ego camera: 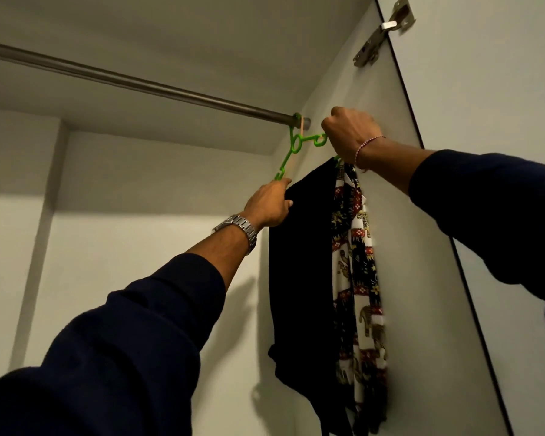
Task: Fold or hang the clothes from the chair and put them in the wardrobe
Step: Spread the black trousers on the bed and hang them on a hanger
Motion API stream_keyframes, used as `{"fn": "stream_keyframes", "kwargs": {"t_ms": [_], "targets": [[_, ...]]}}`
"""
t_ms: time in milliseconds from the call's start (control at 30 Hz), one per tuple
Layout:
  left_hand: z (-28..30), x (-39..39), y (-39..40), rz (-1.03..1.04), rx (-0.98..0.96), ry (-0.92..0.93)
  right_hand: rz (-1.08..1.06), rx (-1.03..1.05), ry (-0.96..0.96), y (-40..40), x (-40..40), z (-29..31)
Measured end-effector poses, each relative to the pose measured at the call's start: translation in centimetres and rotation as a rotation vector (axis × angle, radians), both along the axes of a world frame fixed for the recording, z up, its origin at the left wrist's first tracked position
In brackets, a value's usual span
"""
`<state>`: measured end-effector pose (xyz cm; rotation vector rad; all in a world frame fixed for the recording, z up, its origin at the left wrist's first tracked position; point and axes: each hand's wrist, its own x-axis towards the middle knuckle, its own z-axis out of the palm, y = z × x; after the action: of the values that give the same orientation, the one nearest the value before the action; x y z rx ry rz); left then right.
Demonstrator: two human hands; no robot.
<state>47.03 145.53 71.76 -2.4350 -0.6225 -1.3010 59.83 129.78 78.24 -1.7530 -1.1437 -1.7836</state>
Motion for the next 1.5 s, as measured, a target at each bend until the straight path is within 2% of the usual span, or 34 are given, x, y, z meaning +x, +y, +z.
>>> {"fn": "stream_keyframes", "kwargs": {"t_ms": [233, 433, 667, 867, 1033, 1200, 1500], "targets": [[-4.6, -1.0, -3.7, 0.035, -0.033, -0.041, -0.002, 0.054, -0.164, -1.6, 0.2, -6.3], [-10.3, -1.3, -6.5, 0.052, -0.028, -0.042, 0.199, -0.124, -0.08, -4.1, -0.7, -14.4], [-15.4, -2.3, -10.9, 0.024, -0.029, 0.009, 0.235, -0.287, -0.031, -8.2, -1.3, -19.9], [-19.2, -1.3, -15.8, -0.133, 0.016, 0.034, 0.091, -0.359, 0.065, -15.9, -1.6, -25.0], [-23.2, 1.9, -22.2, -0.327, 0.067, 0.041, -0.052, -0.319, 0.191, -24.0, -1.1, -29.1], [-26.9, 4.8, -31.0, -0.558, 0.088, 0.113, -0.223, -0.318, 0.326, -33.6, -1.5, -33.7], [-32.9, 10.3, -51.4, -0.893, 0.143, 0.222, -0.543, -0.305, 0.597, -54.9, -2.1, -41.0]]}}
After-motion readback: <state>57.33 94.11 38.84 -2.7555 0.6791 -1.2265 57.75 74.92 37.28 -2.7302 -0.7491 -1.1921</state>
